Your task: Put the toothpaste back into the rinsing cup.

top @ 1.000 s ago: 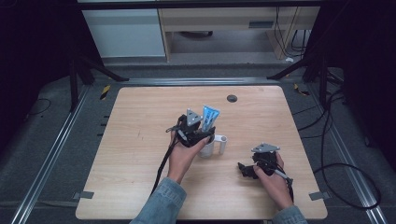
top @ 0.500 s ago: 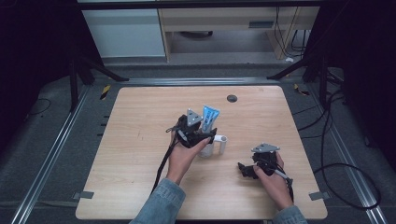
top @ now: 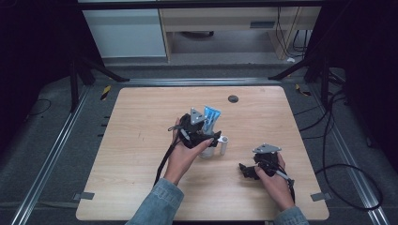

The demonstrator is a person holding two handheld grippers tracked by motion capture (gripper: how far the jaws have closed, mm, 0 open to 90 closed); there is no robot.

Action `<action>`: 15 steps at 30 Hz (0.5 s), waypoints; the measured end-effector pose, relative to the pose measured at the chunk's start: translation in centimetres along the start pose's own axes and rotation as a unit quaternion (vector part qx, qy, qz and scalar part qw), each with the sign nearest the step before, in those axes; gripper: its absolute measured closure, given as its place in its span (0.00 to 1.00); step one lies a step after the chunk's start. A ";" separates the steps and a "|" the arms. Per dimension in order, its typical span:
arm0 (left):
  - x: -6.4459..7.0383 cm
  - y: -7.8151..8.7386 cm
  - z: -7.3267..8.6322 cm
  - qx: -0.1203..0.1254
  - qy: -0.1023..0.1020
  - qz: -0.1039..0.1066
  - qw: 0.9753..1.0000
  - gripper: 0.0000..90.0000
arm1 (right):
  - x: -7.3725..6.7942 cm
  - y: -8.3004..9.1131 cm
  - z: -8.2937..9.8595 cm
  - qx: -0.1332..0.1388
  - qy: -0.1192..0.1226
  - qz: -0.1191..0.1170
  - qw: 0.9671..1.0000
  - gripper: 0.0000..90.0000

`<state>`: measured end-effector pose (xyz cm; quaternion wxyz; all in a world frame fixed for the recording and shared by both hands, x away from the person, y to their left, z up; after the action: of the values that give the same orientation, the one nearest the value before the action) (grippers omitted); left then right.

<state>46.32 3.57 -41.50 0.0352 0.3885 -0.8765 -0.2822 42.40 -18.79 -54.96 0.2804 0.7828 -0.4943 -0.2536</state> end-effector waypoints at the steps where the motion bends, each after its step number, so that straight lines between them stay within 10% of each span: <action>1: -0.1 0.2 -0.1 -0.002 0.000 -0.003 1.000 0.05 | 0.0 0.0 0.0 0.000 0.000 0.000 1.000 0.01; 15: 0.1 1.6 0.3 -0.057 -0.018 0.005 0.998 0.05 | 0.0 0.0 0.0 0.000 0.000 0.000 1.000 0.01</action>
<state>45.14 4.52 -40.97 0.0429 0.3765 -0.8611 -0.3389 42.40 -18.79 -54.97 0.2805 0.7827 -0.4944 -0.2535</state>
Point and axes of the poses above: each handheld gripper's, and its own axes: y roughly backward along the jaws, z roughly out of its underside, x roughly to its right, the point moved 5 cm from there along -y, roughly forward along the jaws, and after that the axes turned 10 degrees about -y, right-handed, at the moved point
